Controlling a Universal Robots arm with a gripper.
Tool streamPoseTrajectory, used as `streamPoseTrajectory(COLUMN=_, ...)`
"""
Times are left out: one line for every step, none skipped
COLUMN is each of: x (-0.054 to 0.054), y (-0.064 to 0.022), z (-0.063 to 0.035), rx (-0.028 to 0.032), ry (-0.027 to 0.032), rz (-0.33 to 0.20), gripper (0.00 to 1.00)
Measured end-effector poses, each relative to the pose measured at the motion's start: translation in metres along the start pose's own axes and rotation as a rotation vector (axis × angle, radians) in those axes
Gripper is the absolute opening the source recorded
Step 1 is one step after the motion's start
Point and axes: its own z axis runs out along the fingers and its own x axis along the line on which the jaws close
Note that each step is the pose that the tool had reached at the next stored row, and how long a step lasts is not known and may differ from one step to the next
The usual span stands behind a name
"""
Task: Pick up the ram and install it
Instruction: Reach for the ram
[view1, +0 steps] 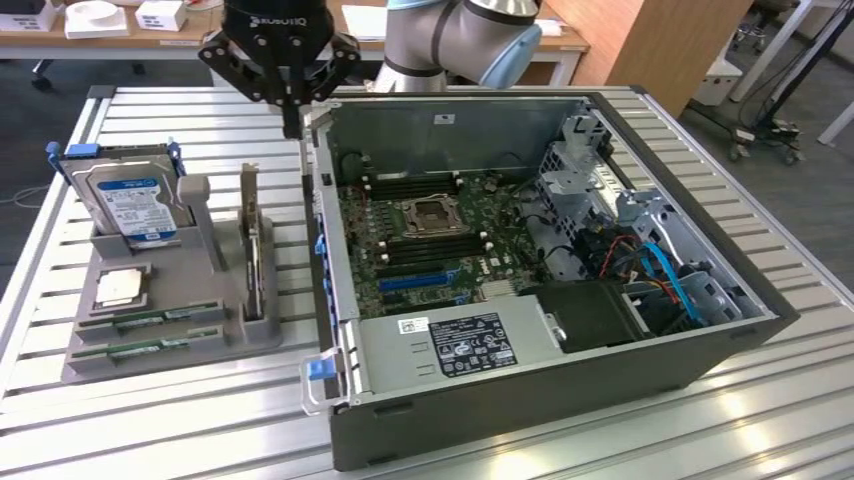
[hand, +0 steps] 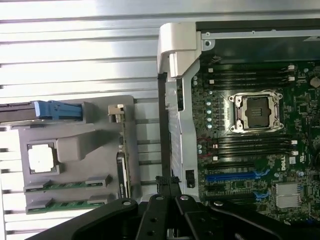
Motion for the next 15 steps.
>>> streamPoseTrajectory(x=0.003, y=-0.0002, z=0.0000, rx=0.0001, ry=0.0000, rz=0.000, gripper=0.10)
streamPoseTrajectory(x=0.005, y=-0.0004, z=-0.0001, rx=0.0000, ry=0.0000, rz=0.000, gripper=0.10)
streamPoseTrajectory(x=0.008, y=-0.0006, z=-0.0001, rx=0.0000, ry=-0.0001, rz=0.000, gripper=0.10)
streamPoseTrajectory(x=0.010, y=-0.0008, z=-0.0002, rx=0.0001, ry=0.0000, rz=0.000, gripper=0.10)
streamPoseTrajectory(x=0.012, y=-0.0009, z=-0.0002, rx=0.0001, ry=0.0000, rz=0.000, gripper=0.10)
streamPoseTrajectory(x=0.015, y=-0.0011, z=-0.0002, rx=0.0001, ry=0.0001, rz=0.000, gripper=0.10)
streamPoseTrajectory(x=0.017, y=-0.0013, z=-0.0003, rx=0.0001, ry=0.0001, rz=0.000, gripper=0.10)
streamPoseTrajectory(x=0.019, y=-0.0014, z=-0.0003, rx=0.0001, ry=0.0000, rz=0.000, gripper=0.10)
streamPoseTrajectory(x=0.022, y=-0.0016, z=-0.0003, rx=0.0000, ry=0.0000, rz=0.000, gripper=0.10)
streamPoseTrajectory(x=0.024, y=-0.0018, z=-0.0004, rx=0.0001, ry=0.0000, rz=0.000, gripper=0.10)
streamPoseTrajectory(x=0.026, y=-0.0020, z=-0.0004, rx=0.0000, ry=0.0000, rz=0.000, gripper=0.10)
streamPoseTrajectory(x=0.028, y=-0.0021, z=-0.0005, rx=0.0001, ry=0.0000, rz=0.000, gripper=0.10)
streamPoseTrajectory(x=0.031, y=-0.0023, z=-0.0005, rx=0.0001, ry=0.0000, rz=0.000, gripper=0.10)
streamPoseTrajectory(x=0.033, y=-0.0025, z=-0.0005, rx=0.0001, ry=0.0000, rz=0.000, gripper=0.10)
streamPoseTrajectory(x=0.035, y=-0.0027, z=-0.0006, rx=0.0001, ry=0.0000, rz=0.000, gripper=0.10)
